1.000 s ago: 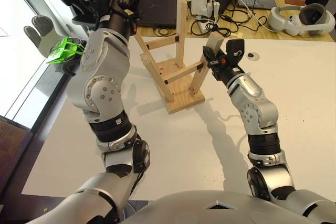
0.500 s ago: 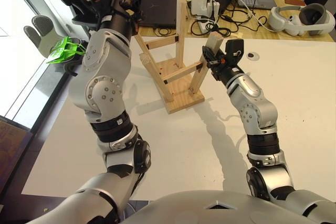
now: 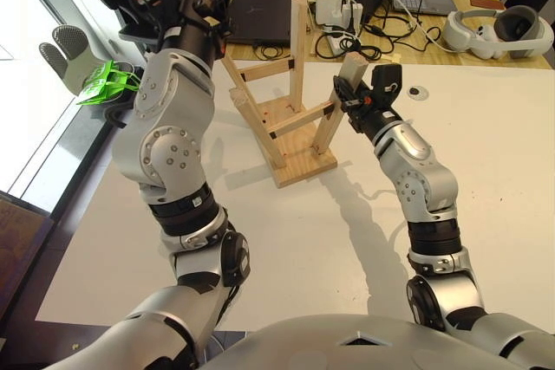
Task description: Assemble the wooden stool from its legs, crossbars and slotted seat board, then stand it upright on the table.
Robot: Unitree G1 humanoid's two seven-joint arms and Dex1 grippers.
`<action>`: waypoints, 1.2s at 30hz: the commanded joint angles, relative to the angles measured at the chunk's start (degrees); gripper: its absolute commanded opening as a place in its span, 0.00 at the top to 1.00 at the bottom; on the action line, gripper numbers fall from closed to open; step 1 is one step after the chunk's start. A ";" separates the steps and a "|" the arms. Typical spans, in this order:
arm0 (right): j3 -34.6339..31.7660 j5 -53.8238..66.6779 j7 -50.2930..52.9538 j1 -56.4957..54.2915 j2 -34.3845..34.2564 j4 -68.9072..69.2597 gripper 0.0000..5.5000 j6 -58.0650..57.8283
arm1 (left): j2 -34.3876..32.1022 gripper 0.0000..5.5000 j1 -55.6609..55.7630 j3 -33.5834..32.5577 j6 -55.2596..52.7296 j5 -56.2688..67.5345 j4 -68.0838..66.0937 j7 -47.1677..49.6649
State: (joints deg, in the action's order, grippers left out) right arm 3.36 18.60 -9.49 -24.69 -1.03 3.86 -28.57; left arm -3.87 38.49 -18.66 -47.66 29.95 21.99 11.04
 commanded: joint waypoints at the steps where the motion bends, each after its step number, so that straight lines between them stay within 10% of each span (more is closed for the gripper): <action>1: 0.25 -0.26 -0.08 -1.54 -0.73 0.11 0.82 -0.43 | -0.44 0.55 0.24 -0.26 -0.08 0.34 -0.04 0.21; 30: -1.75 -0.20 1.32 -1.17 -1.72 1.26 0.82 -0.71 | -0.38 0.55 1.70 0.27 -0.31 0.44 -1.57 -0.52; 36: -1.72 0.87 0.66 -1.08 -1.75 2.11 0.60 -1.48 | -0.33 0.55 1.52 0.29 -0.38 0.50 -1.48 -0.40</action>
State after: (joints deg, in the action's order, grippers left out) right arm 1.58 18.83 -8.45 -24.94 -2.46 4.86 -29.01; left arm -3.97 39.46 -18.56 -47.67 29.99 20.76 10.56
